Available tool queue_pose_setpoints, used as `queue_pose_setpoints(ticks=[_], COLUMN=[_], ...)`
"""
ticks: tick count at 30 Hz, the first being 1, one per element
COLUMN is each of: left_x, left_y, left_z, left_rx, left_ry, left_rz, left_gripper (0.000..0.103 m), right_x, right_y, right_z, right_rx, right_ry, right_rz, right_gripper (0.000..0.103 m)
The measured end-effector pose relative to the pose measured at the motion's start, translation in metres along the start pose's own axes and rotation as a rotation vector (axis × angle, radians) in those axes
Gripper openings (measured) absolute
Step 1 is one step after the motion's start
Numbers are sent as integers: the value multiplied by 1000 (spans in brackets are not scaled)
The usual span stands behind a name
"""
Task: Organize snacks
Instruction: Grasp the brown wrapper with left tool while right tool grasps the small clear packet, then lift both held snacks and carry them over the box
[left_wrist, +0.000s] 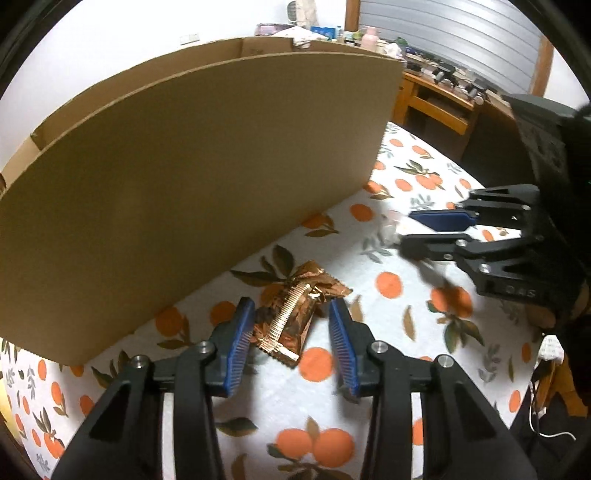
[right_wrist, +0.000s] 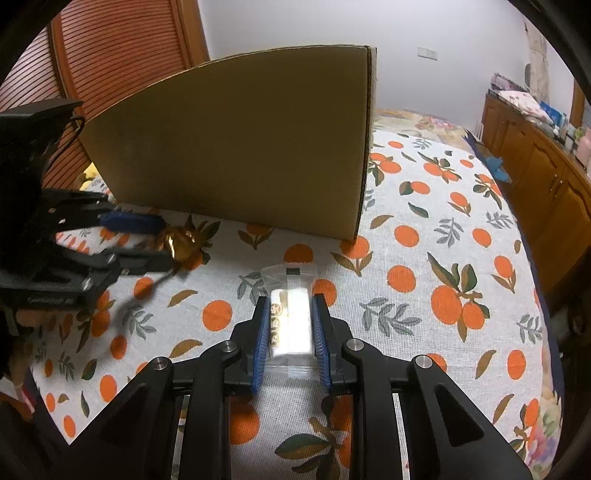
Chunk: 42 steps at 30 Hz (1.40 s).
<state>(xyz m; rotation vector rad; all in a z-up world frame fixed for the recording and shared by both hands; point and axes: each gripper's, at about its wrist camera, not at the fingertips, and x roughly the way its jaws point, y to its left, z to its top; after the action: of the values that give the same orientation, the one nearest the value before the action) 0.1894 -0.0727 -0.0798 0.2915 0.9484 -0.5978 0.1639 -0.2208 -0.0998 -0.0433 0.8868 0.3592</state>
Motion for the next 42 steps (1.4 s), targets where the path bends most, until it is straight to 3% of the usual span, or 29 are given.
queue_pose_setpoints(ticks=[12,15,17,20,30,42], left_x=[13,10,7,3,-26,-90], left_y=[1,3,4,4,0,13], left_z=[4,1,-1,-6,-8,13], left_rx=[-7,-15,-20,-27,-43,-46], left_ry=[16,12,6,-3,-79,-228], left_rz=[26,25,23,16,6,47], left_gripper=[45,39,28,26,25,25], right_x=[-1,-3,-4,-5,-23,-73], right_y=[4,4,5,4,6,18], right_z=[0,-2,-3,-3,-2,22], right_rx=[-14,-15,-21,-17,-9,-42], right_ry=[1,1,1,-1,-37,-164], right_rz=[-13,-12,-12,-10,-16,-42], right_gripper=[20,20,19,19,19,19])
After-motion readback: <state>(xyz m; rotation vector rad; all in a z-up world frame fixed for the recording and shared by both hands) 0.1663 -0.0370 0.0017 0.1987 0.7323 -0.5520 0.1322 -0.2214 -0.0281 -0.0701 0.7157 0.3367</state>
